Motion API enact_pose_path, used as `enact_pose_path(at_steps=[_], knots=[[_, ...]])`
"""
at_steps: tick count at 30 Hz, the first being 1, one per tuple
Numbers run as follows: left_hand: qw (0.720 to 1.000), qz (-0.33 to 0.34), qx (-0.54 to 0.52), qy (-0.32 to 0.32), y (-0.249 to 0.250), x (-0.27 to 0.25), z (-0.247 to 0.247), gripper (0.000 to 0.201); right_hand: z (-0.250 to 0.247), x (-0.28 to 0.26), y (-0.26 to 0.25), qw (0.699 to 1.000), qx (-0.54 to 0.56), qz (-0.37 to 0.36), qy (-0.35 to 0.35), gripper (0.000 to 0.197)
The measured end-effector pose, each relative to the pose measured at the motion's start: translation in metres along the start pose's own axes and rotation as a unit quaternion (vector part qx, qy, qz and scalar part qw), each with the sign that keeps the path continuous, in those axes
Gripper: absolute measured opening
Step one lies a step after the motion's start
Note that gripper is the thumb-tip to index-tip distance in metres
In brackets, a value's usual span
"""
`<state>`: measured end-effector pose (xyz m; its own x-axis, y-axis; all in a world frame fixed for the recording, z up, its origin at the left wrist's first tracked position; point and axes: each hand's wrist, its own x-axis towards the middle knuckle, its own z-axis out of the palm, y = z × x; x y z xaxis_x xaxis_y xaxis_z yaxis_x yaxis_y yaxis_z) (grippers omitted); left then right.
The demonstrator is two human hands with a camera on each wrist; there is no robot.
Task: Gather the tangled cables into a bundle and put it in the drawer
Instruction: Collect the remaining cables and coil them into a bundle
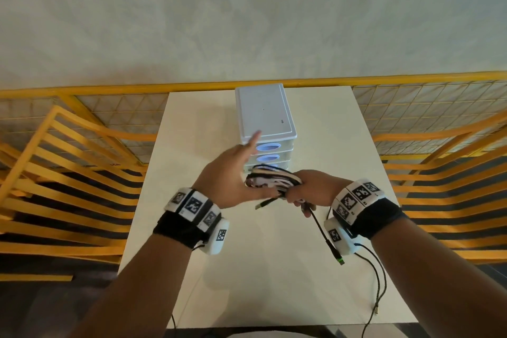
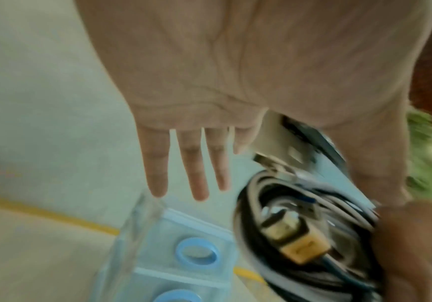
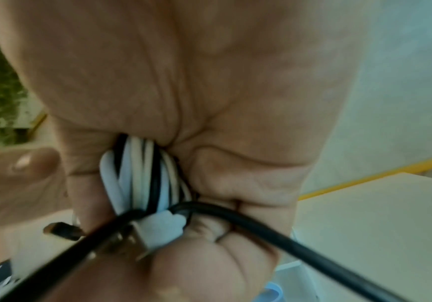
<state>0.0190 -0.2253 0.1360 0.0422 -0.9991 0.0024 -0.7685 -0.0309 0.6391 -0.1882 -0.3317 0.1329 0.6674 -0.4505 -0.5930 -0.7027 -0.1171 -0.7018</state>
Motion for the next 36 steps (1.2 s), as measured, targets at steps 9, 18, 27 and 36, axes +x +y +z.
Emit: enact_pose_path(at_steps=[9,18,27,36], knots=[[0.909,-0.194,-0.354,-0.103,-0.017,-0.030,0.078,0.071,-0.019,-0.005,-0.009,0.975,0.195,-0.075,0.077,0.012],[0.722,-0.058,-0.689,-0.010,0.034,0.012,0.053,0.083,0.009,-0.008,-0.019,0.974,0.195,-0.110,-0.029,0.016],[0.818,-0.024,-0.567,0.093,0.046,0.015,0.034,0.014,0.007,-0.010,-0.022,0.980,0.126,-0.149,-0.032,0.022],[0.830,-0.046,-0.543,0.120,0.016,0.017,0.006,0.015,0.003,-0.011,0.019,0.992,0.073,-0.105,-0.012,0.032]])
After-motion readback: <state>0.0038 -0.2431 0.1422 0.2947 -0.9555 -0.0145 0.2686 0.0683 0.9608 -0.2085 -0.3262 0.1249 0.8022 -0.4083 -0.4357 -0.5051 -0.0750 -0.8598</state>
